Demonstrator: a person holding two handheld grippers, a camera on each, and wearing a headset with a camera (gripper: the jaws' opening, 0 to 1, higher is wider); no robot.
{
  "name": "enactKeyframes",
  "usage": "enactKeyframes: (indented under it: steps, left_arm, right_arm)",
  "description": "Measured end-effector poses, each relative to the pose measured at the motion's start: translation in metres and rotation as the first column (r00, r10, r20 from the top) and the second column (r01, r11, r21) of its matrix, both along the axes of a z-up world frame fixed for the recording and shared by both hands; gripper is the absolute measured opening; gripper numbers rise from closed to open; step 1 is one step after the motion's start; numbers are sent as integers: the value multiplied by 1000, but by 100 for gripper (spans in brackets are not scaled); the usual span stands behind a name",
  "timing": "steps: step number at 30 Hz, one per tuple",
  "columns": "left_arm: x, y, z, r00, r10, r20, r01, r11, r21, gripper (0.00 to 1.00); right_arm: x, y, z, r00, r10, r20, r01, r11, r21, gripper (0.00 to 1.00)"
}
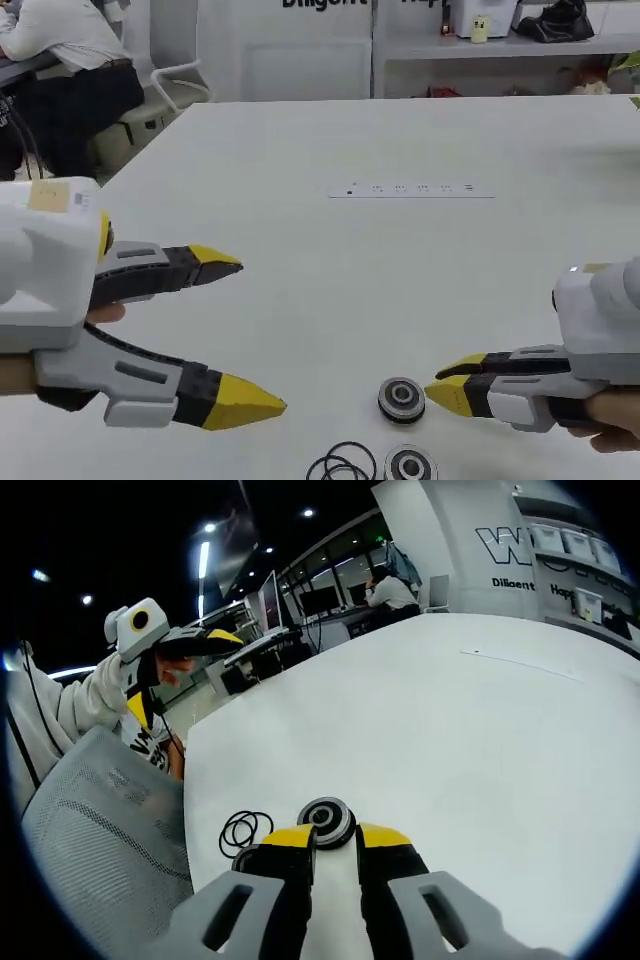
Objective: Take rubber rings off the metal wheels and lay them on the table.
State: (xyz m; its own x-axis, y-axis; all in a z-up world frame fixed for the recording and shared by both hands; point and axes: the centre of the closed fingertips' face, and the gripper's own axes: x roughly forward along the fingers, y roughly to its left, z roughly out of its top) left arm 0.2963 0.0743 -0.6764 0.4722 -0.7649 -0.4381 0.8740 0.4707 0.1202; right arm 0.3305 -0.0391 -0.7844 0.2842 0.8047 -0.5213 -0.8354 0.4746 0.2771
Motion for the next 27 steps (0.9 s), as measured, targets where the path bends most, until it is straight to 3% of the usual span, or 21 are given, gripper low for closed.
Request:
enactKeyframes:
  steps: [6, 13, 16, 21, 27]
  left_arm:
    - [9, -19, 3, 999, -38, 10, 39, 999, -18, 81]
    - [14, -35, -5, 996, -87, 4, 87, 996, -6, 77]
    - [20, -44, -3, 996, -92, 14, 93, 995, -23, 76]
    - [28, -56, -1, 993, -108, 45, 110, 993, -42, 66]
    - [34, -69, -8, 991, -128, 41, 130, 990, -52, 59]
  right_arm:
    - [-6, -1, -12, 999, 53, 10, -53, 997, -53, 15]
    - [-8, 2, -13, 998, 66, 10, -66, 996, -55, 17]
    - [-9, 2, -15, 998, 66, 8, -66, 996, -53, 17]
    - [-9, 3, -16, 998, 68, 8, -67, 996, -53, 18]
    - [-9, 5, -17, 997, 70, 14, -69, 996, -52, 18]
